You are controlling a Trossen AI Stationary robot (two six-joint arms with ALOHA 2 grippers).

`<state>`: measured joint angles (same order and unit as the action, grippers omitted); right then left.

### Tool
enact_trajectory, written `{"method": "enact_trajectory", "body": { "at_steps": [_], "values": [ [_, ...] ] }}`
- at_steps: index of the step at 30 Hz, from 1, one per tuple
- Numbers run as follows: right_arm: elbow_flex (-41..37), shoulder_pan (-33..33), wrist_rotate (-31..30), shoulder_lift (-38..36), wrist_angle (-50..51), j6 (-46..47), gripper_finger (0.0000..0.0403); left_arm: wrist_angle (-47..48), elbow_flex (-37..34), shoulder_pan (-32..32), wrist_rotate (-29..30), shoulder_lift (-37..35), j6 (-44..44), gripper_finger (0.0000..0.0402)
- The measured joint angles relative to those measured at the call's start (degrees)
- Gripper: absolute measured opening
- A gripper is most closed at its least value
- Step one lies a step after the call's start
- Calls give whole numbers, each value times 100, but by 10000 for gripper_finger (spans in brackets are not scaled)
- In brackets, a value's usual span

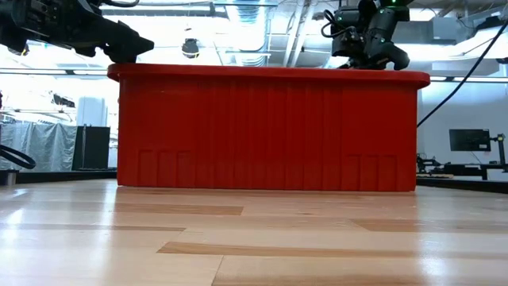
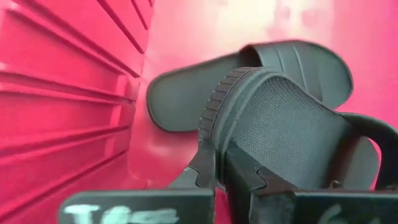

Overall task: Pick and place slides into bin
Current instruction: Stack the slide on top of the right slide in the bin

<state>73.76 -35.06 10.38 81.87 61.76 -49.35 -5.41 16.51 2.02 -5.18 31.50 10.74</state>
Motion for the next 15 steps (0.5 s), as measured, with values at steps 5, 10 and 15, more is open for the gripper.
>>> {"method": "enact_trajectory", "body": {
  "at_steps": [5,10,15],
  "values": [
    [0,177,11,0,-12,-15,0,0,0,-2,0,-1,0,219],
    [0,220,7,0,-9,31,0,0,0,0,-1,-1,0,219],
    [2,220,7,0,-12,56,0,0,0,0,1,0,0,219]
  ]
}}
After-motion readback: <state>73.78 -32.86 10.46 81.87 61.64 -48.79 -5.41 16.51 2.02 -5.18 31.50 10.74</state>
